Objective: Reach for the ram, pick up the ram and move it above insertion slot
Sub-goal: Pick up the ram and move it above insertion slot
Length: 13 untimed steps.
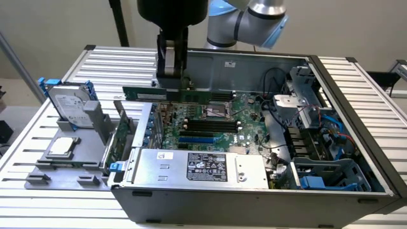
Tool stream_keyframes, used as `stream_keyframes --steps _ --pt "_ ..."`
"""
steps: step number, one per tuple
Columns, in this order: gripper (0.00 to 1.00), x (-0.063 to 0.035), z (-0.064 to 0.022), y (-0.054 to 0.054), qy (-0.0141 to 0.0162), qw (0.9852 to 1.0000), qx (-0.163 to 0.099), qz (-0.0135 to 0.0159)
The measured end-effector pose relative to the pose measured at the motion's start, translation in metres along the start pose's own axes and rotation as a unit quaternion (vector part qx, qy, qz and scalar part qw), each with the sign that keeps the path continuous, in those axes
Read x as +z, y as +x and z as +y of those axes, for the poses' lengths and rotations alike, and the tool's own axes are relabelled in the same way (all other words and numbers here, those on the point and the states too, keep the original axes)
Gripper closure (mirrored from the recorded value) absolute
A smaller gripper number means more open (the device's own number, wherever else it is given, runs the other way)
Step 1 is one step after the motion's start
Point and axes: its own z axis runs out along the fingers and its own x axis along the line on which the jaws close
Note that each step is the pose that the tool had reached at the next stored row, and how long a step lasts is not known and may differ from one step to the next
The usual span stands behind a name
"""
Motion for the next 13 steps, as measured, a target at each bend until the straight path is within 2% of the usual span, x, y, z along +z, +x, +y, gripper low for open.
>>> stream_keyframes --steps 13 --pt "0.86 0.0131 -0.0246 -0.053 0.0 1.0 0.0 0.0"
